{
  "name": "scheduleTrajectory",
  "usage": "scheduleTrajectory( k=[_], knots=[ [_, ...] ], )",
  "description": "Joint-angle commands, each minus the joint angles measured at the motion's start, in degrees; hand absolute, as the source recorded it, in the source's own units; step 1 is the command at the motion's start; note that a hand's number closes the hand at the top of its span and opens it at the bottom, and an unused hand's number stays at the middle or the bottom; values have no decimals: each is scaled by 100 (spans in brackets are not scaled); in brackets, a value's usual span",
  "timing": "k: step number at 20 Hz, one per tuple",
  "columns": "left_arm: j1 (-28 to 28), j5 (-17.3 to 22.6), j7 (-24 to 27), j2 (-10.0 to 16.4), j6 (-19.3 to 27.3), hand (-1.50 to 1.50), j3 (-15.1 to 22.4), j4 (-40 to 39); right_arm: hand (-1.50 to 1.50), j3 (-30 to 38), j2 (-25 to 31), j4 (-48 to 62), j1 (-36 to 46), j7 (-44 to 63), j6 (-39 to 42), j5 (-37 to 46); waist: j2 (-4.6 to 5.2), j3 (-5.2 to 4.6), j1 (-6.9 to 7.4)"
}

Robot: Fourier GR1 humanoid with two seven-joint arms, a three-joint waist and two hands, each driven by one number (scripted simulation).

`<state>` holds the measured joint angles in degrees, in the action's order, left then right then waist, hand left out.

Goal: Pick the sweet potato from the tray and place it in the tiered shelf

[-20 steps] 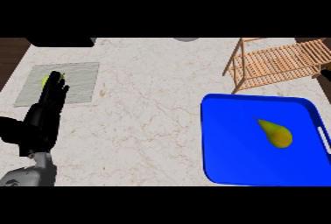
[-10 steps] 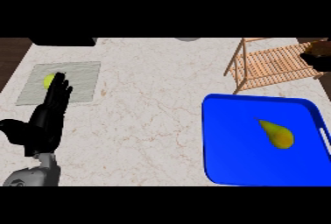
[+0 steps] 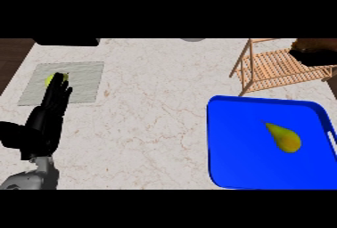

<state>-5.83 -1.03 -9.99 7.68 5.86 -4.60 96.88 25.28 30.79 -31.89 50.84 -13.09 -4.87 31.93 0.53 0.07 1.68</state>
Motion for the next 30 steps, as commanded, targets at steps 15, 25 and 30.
scheduleTrajectory(
  k=[15,25,30],
  knots=[
    [-147,-5,206,-14,-92,0,-22,-235,-150,769,871,1690,854,-1152,891,-785,61,8,63],
    [-36,137,-15,162,-201,0,-226,-82,-150,1298,1877,1839,739,-348,897,-1301,24,3,-2],
    [-34,82,73,78,-166,0,-146,-75,-150,1500,2666,2002,340,-260,1470,-1497,37,10,-7]
  ],
)
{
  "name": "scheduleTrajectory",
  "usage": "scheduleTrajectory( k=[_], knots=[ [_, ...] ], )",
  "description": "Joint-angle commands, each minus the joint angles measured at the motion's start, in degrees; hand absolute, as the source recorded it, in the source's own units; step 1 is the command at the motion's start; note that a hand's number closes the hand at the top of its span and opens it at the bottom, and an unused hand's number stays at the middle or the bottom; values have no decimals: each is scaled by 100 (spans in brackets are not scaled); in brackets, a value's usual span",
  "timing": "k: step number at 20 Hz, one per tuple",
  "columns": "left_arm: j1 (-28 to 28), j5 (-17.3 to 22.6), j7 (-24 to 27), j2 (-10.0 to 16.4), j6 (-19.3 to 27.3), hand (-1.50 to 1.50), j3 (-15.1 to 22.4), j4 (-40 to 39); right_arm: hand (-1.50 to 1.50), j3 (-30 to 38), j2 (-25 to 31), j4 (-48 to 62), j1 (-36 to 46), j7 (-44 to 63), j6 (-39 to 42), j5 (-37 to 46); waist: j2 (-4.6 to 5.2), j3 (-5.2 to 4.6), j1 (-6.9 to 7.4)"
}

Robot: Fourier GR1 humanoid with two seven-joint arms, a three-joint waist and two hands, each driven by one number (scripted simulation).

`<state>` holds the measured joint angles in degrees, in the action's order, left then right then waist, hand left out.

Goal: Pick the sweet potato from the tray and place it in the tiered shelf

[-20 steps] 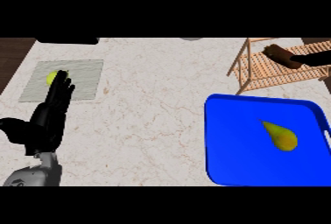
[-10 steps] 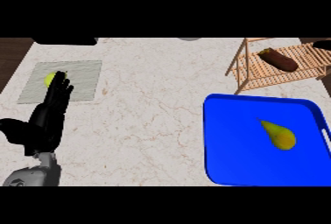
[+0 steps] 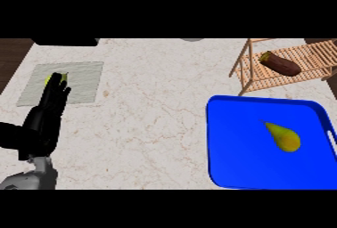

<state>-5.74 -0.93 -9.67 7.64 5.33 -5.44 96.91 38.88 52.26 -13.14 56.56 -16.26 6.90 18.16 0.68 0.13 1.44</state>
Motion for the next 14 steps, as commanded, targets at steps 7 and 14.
scheduleTrajectory(
  k=[7,14],
  knots=[
    [-266,-215,15,-106,204,0,74,-179,-150,390,1142,373,-1119,-535,1484,-400,37,22,-39],
    [253,-113,-137,-41,16,0,124,355,-150,527,1328,377,-1403,-722,1831,-586,17,21,76]
  ],
)
